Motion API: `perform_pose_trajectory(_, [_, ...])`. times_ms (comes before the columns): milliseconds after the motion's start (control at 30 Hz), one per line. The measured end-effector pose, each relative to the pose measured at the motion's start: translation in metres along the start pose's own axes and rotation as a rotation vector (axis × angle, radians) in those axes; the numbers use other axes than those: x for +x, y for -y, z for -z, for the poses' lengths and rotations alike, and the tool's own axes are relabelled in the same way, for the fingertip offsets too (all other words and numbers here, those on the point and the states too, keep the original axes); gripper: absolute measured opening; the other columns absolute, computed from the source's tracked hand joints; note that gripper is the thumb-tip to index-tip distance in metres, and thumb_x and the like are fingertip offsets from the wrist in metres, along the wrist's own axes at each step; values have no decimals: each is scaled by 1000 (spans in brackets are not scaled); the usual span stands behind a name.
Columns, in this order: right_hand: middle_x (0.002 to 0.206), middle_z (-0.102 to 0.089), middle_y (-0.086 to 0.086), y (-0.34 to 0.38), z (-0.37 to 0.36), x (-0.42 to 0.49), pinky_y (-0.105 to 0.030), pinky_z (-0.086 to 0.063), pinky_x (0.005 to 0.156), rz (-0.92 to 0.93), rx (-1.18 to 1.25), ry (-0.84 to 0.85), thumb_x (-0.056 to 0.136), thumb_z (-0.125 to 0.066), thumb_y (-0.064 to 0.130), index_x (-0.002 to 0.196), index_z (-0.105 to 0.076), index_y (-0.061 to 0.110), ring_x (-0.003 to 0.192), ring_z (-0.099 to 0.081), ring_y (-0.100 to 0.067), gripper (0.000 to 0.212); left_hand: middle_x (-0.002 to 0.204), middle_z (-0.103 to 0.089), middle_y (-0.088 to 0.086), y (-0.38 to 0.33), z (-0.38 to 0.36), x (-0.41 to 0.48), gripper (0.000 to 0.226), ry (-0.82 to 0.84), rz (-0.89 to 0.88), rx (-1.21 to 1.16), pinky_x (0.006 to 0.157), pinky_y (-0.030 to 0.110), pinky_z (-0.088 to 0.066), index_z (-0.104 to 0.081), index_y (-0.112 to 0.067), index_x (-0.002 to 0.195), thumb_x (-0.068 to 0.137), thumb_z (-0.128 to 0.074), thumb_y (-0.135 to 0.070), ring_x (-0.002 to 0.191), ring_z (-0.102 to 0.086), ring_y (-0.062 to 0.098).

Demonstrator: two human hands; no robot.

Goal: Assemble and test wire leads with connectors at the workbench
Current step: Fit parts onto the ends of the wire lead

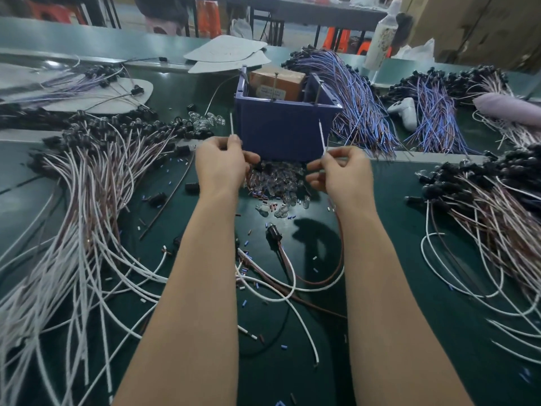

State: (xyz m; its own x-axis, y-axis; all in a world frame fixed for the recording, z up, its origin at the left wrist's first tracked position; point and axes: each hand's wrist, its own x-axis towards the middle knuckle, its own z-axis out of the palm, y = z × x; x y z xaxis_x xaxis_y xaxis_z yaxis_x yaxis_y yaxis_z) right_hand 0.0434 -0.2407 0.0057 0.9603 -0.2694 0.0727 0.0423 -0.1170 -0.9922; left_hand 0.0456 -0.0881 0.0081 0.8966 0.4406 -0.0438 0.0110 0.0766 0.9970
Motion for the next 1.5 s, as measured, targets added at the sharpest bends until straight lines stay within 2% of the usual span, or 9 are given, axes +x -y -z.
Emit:
perform_pose_trajectory(133, [80,-63,-11,10,-13,13,-18,-47,48,110,92,-52,98,-41,3,88,-41,19,44,-59,-7,19,41,-60,-7,-10,-18,8,30,23,-33,53,43,17,-31,-53,-13,71,99,-46,-22,31,-39,0])
perform_pose_trajectory(267, [81,-64,-8,10,-18,26,-18,-47,48,151,58,-62,99,-41,4,106,-43,15,45,-60,-7,14,42,-61,-7,-11,-29,16,32,16,-91,84,53,21,-36,-56,-15,66,96,-50,-22,39,-44,3])
perform_pose_trajectory(433, [81,-65,-6,8,-17,36,-18,-49,49,128,-9,-46,98,-43,5,111,-49,13,47,-62,-8,16,45,-61,-4,-6,-35,20,31,38,-122,89,72,29,-39,-57,-16,65,95,-52,-23,48,-46,6])
perform_pose_trajectory(800, [80,-66,-7,2,-14,41,-20,-49,50,135,-3,-32,97,-43,4,112,-51,15,49,-64,-11,21,46,-62,-5,-11,-41,30,31,91,-122,114,46,19,-32,-60,-14,68,96,-51,-24,39,-41,3])
perform_pose_trajectory(1000, [71,-65,-3,5,-19,35,-26,-46,51,197,-54,-91,90,-40,1,83,-54,24,46,-55,-10,28,50,-63,-6,-15,-37,30,33,171,-96,68,42,13,-34,-58,-13,71,100,-47,-24,41,-43,2])
perform_pose_trajectory(1100, [71,-67,-1,9,-25,30,-17,-43,49,216,-94,62,89,-47,3,84,-65,18,48,-54,-1,24,69,-64,-10,-19,-32,31,32,227,-120,108,62,19,-43,-61,-20,70,98,-49,-30,64,-51,3])
perform_pose_trajectory(1200, [75,-70,-1,11,-31,27,-17,-49,56,179,-73,271,93,-57,15,95,-68,11,60,-61,-4,12,67,-59,-10,-21,-29,28,30,295,-147,48,73,25,-43,-65,-22,70,96,-53,-31,72,-51,6])
perform_pose_trajectory(1367, [74,-70,-6,14,-37,25,-25,-54,64,120,125,367,93,-58,13,93,-69,4,68,-65,-16,14,57,-60,-3,-22,-35,18,25,400,-143,-108,45,22,-45,-66,-13,76,95,-56,-26,50,-57,11])
perform_pose_trajectory(1500, [68,-67,-5,16,-39,23,-27,-52,65,51,266,369,91,-57,6,86,-69,6,65,-61,-17,13,69,-63,3,-21,-40,16,18,361,-170,-83,46,22,-47,-67,-14,82,95,-57,-25,55,-59,12])
